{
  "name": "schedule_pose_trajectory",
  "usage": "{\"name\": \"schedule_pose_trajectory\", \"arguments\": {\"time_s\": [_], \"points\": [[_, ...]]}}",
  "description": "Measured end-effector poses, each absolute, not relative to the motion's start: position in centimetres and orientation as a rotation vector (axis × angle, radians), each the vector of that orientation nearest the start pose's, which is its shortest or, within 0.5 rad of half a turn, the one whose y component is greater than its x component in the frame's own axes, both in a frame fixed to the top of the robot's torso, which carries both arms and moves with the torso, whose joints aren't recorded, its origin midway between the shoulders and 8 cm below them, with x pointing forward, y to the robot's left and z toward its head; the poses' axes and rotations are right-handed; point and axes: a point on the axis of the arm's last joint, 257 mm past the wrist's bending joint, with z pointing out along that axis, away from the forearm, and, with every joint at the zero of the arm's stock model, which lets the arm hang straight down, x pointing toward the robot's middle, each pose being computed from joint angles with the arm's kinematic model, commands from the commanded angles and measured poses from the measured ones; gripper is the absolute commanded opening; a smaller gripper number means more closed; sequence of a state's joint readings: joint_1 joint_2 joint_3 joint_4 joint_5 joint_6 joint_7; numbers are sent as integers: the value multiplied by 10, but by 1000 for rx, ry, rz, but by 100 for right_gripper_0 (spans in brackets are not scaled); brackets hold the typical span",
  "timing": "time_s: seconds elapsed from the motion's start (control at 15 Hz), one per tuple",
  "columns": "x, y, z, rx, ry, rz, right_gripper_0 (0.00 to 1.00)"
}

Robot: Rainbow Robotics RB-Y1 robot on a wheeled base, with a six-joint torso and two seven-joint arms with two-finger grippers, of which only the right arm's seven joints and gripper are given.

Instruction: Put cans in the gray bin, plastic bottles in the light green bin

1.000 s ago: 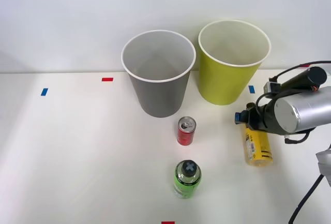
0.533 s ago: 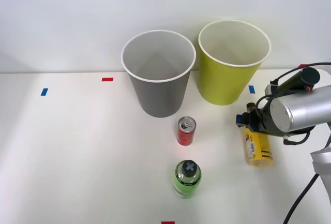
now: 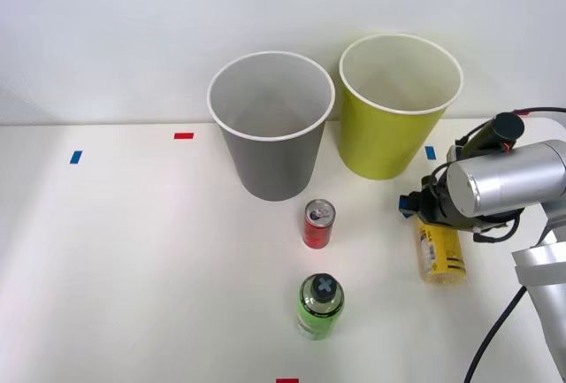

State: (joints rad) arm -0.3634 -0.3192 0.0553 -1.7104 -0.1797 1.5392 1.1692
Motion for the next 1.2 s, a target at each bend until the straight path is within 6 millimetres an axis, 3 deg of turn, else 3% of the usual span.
{"name": "schedule_pose_trajectory", "arguments": {"time_s": [0.6, 0.67, 0.8, 0.87, 1.2], "points": [[494, -273, -306, 274, 2612, -56, 100], [495, -272, -307, 270, 2612, -57, 87], [495, -271, -307, 254, 2613, -67, 7], [495, -271, -307, 246, 2613, -73, 0], [494, -271, -308, 218, 2616, -85, 0]]}}
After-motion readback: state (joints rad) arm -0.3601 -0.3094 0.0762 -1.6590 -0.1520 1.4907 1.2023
